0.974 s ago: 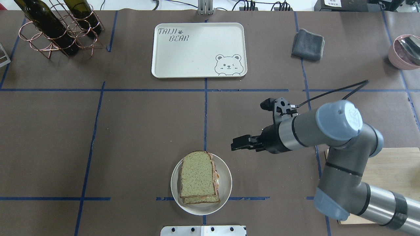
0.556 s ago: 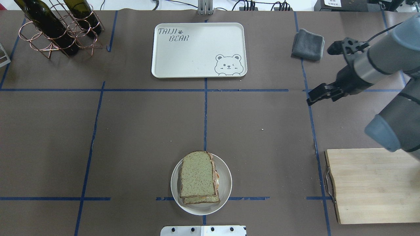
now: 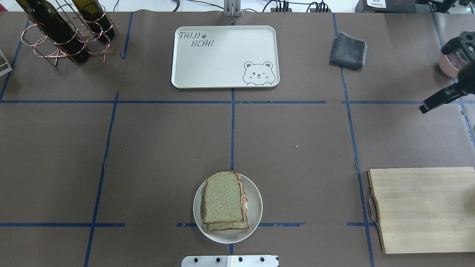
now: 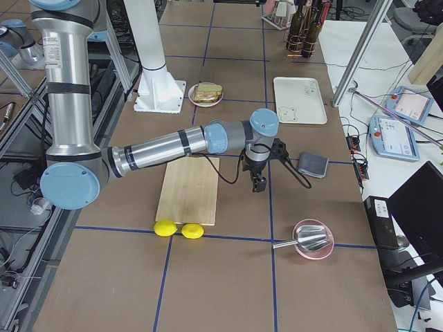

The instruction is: Make sandwich and place on tray

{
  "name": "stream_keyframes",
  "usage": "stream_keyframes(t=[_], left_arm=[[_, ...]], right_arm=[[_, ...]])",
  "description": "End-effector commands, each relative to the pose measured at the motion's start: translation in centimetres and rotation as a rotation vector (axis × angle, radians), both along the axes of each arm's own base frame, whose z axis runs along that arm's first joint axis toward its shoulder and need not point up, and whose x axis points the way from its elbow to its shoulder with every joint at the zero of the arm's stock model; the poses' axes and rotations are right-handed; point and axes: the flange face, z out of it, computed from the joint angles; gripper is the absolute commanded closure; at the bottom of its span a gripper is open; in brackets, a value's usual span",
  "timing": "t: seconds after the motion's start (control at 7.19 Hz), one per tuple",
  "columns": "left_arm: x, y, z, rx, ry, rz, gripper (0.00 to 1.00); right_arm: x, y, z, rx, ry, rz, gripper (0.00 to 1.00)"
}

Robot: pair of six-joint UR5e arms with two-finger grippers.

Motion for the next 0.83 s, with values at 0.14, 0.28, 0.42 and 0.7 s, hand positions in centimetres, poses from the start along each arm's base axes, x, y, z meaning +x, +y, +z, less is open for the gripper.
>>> stream_keyframes(t=[0.14, 0.28, 0.42, 0.7], left_arm=[[15.8, 7.9, -9.6, -0.188, 0.172, 0.038, 0.0], [22.5, 11.9, -14.3, -0.312, 0.201, -0.063, 0.0], [28.1, 15.1, -17.1, -0.377, 0.225, -0.115, 0.0], [35.6, 20.9, -17.7, -0.422, 0.216, -0.2, 0.0]], right_arm=[[6.9, 3.5, 4.4, -0.09, 0.012, 0.072, 0.0], [6.9, 4.1, 4.9, -0.103, 0.01, 0.073, 0.0], [6.9, 4.2, 5.0, -0.105, 0.01, 0.073, 0.0], [6.9, 4.2, 5.2, -0.109, 0.011, 0.074, 0.0]])
